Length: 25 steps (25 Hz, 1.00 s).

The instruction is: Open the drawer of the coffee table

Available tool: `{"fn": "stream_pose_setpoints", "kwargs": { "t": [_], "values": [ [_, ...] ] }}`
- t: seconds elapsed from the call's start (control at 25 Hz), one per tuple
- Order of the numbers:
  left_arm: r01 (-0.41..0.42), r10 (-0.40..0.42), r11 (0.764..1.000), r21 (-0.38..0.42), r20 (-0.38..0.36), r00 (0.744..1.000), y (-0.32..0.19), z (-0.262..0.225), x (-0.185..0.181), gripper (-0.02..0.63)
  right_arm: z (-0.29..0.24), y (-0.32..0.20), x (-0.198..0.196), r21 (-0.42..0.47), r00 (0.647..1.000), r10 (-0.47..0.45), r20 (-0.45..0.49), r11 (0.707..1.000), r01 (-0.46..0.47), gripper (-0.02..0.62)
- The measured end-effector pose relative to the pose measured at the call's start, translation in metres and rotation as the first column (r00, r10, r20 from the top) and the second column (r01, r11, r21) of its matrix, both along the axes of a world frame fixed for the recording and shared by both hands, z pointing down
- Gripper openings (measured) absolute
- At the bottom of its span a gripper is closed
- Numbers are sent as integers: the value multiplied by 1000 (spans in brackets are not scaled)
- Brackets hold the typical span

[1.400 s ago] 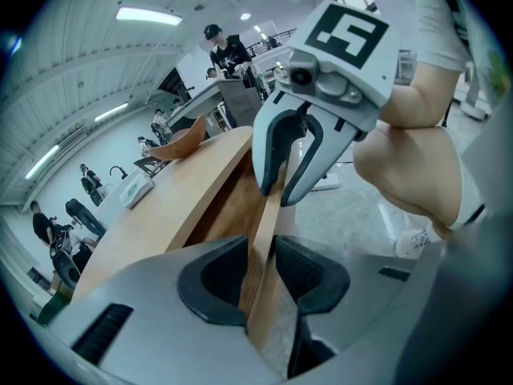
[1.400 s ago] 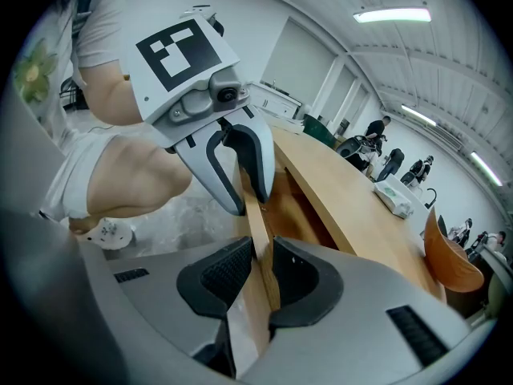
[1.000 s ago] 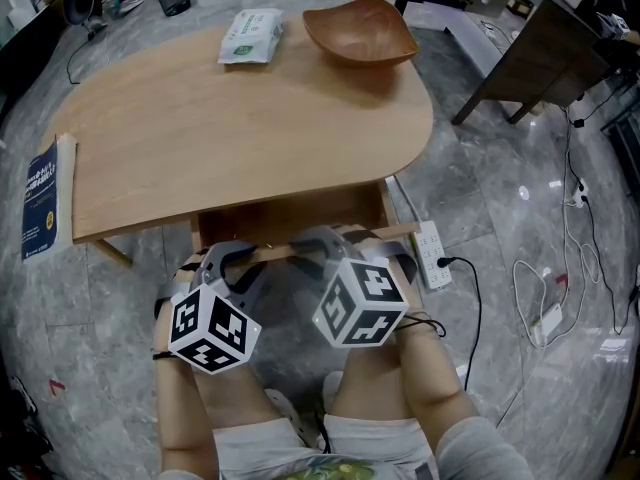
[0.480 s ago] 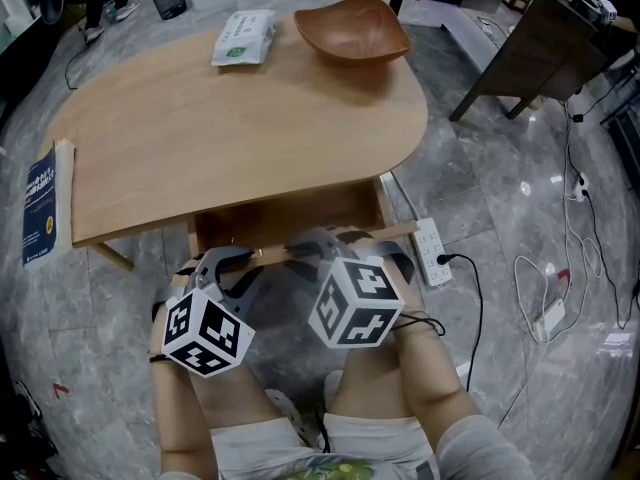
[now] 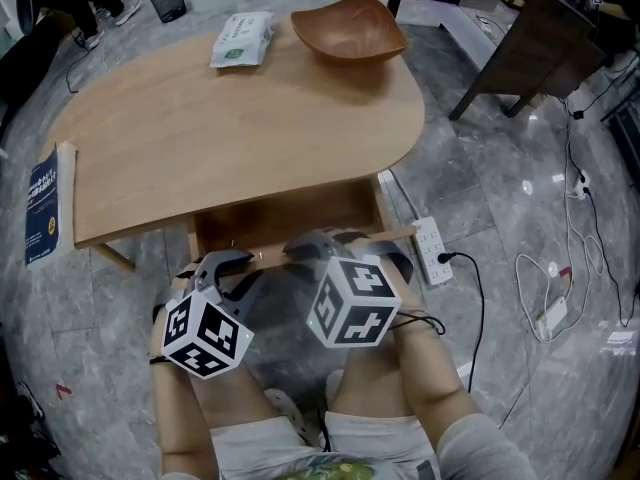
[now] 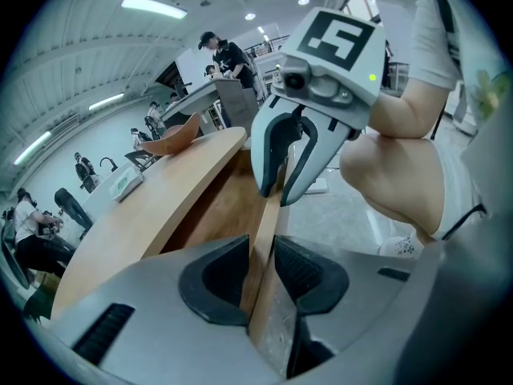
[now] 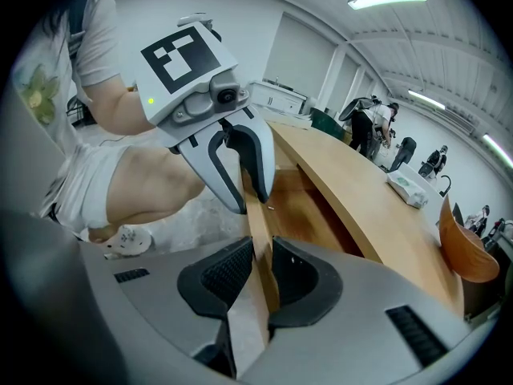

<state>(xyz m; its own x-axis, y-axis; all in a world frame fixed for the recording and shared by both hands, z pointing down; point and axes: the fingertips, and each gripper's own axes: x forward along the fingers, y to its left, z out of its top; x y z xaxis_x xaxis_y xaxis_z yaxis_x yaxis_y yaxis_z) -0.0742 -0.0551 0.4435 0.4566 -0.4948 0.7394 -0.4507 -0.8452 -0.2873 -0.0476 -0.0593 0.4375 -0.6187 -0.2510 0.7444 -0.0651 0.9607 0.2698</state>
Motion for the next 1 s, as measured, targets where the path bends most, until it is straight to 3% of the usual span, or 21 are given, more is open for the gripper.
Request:
{"fn": "stream_pose_setpoints", "kwargs": {
  "t": [1.0],
  "values": [
    [-37, 36, 999, -28, -10, 999, 10, 0, 1, 100, 1, 9, 1, -43, 1000, -11, -19, 999, 10, 83]
  ]
}}
